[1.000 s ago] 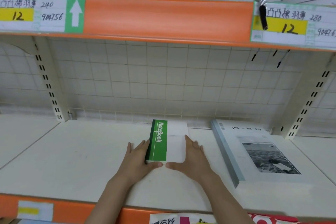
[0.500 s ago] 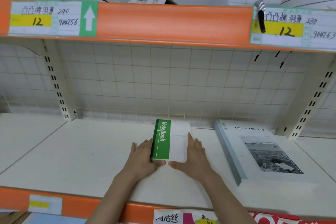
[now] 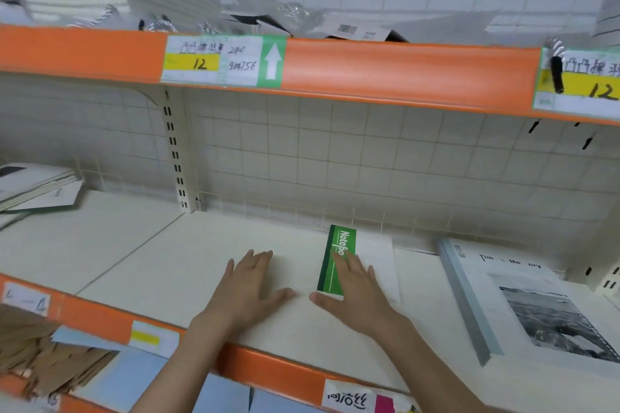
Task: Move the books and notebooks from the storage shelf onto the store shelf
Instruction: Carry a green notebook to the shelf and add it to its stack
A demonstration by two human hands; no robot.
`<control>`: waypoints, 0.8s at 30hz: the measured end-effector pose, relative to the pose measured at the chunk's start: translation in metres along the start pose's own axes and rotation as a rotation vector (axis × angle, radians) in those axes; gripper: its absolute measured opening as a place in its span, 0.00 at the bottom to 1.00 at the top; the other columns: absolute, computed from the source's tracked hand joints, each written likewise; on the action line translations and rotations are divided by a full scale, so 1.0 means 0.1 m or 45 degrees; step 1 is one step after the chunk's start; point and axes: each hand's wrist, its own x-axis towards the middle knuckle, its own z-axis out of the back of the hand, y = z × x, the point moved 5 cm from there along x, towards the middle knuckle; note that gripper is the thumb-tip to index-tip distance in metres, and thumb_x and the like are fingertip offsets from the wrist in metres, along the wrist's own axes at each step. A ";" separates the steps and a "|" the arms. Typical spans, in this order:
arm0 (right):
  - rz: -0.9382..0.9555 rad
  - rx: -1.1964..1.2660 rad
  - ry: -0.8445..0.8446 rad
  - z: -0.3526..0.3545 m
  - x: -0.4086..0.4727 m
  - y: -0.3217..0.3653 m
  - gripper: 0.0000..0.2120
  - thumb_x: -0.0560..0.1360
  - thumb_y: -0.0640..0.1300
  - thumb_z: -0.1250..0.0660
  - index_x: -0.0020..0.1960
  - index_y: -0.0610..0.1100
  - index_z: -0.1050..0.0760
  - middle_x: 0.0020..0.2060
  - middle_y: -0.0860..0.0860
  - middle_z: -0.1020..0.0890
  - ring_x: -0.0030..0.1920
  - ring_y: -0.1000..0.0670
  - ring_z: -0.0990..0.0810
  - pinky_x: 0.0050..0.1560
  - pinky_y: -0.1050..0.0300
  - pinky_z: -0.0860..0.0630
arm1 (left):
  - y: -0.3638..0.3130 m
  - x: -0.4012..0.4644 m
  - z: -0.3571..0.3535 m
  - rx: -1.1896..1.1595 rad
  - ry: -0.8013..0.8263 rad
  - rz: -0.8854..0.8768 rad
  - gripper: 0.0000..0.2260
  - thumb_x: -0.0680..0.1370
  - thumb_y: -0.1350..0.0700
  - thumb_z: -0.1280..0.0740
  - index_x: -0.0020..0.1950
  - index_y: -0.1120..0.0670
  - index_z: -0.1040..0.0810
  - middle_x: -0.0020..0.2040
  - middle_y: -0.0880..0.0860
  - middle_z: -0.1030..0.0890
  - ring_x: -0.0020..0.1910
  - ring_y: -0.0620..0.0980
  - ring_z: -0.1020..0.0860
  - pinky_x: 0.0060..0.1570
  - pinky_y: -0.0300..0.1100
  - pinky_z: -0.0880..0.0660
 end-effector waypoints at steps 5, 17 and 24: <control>0.194 -0.029 0.082 -0.18 0.23 0.67 0.40 0.76 0.64 0.42 0.78 0.47 0.57 0.78 0.45 0.53 0.77 0.47 0.56 0.76 0.48 0.58 | 0.47 -0.18 0.33 0.163 -0.117 0.160 0.49 0.63 0.27 0.59 0.77 0.52 0.47 0.77 0.49 0.43 0.76 0.46 0.47 0.75 0.51 0.53; 0.520 -0.066 0.209 -0.81 0.74 2.29 0.36 0.79 0.59 0.43 0.78 0.46 0.56 0.77 0.45 0.49 0.77 0.48 0.52 0.75 0.50 0.55 | 1.95 -0.83 1.01 0.216 -0.202 0.488 0.32 0.78 0.36 0.44 0.77 0.52 0.46 0.76 0.49 0.41 0.75 0.48 0.44 0.74 0.53 0.48; 0.609 -0.009 0.296 -1.33 1.10 3.37 0.34 0.79 0.57 0.43 0.78 0.48 0.54 0.77 0.46 0.50 0.77 0.46 0.51 0.75 0.49 0.56 | 2.97 -1.11 1.47 0.213 -0.193 0.597 0.31 0.79 0.38 0.44 0.77 0.51 0.46 0.76 0.50 0.41 0.75 0.50 0.42 0.73 0.56 0.46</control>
